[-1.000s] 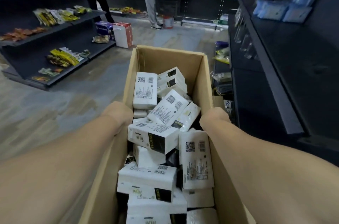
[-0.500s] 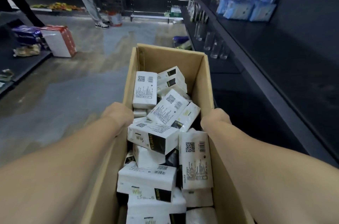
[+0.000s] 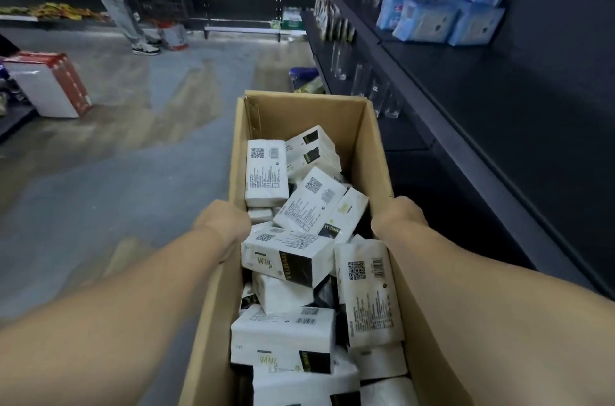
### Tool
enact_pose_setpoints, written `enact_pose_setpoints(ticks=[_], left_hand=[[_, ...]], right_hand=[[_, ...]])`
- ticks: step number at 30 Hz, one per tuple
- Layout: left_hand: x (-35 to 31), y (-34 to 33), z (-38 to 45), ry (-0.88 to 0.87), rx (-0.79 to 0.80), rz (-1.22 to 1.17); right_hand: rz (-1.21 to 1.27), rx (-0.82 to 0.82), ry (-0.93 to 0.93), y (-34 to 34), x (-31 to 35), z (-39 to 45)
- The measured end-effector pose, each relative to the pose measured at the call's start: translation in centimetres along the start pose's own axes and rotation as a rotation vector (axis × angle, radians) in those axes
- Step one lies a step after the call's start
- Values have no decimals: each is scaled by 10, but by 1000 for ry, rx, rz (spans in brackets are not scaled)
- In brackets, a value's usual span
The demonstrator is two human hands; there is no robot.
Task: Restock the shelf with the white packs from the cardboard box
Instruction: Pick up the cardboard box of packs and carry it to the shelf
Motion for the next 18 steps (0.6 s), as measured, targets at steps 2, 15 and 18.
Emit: enact_pose_setpoints(ticks=[2,15,18], left_hand=[[-15,-1,24,-15,5,45],[-60,-6,101,-27,48,147],[-65,-10,113,-38,85,164]], right_hand=[[2,4,-28,-3,6,23],[-42,26,-54,-26,38,116],[-58,25,-68,-29,40,126]])
Point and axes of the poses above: each hand's wrist, its own z-axis towards the middle knuckle, its own y-axis out of the back of the hand, x = y × z, the point moved 1 cm from there along z, towards the middle knuckle
